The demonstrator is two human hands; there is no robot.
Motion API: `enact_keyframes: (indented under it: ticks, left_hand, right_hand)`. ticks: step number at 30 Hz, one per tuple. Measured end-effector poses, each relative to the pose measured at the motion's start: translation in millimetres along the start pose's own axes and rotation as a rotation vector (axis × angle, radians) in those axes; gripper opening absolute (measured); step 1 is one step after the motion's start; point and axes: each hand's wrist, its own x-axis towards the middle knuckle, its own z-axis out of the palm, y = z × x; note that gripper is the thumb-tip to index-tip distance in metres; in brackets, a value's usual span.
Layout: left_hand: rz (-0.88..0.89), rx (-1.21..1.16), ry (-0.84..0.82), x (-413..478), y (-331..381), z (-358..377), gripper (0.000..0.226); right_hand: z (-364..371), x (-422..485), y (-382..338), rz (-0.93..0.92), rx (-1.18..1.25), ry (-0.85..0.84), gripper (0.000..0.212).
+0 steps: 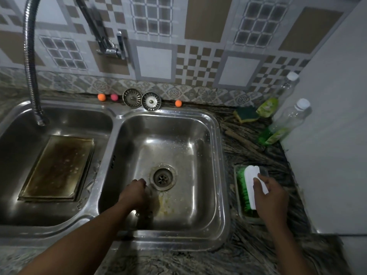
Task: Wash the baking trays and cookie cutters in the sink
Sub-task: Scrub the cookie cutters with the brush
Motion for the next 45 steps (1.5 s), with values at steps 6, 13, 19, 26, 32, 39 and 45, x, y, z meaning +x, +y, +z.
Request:
enact_keyframes:
  ticks: [6, 13, 19, 26, 32, 39, 45]
  left_hand:
    - [0.093, -1.017, -0.048, -13, 57, -43, 0.07]
    - [0.439, -1.125, -0.152, -28, 115, -88, 0.066]
    - [0.469, -0.945, -0.138, -27, 106, -93, 0.076]
    - [0.497, -0.85, -0.114, -26, 109, -92, 0.065]
    - [0.398, -1.472, -0.261, -27, 108, -91, 0.057]
    - [0.354, -1.644, -0.393, -30, 101, -85, 0.054]
    - [0.328, -1.562, -0.205, -33, 105, -76, 0.064]
  right_hand:
    - [8, 14, -50, -0.033, 0.214, -0.02, 0.017]
    - [62, 17, -125, -0.285, 0.307, -0.31, 0.014]
    - [76, 42, -135, -0.274, 0.292, -0.352, 0.014]
    - [88, 35, -126, -0.274, 0.248, -0.394, 0.012]
    - [89, 28, -122, -0.242, 0.379, -0.304, 0.018]
    - [91, 26, -120, -0.281, 0.3, -0.374, 0.013]
    - [98, 30, -120, -0.435, 0.098, -0.341, 0.012]
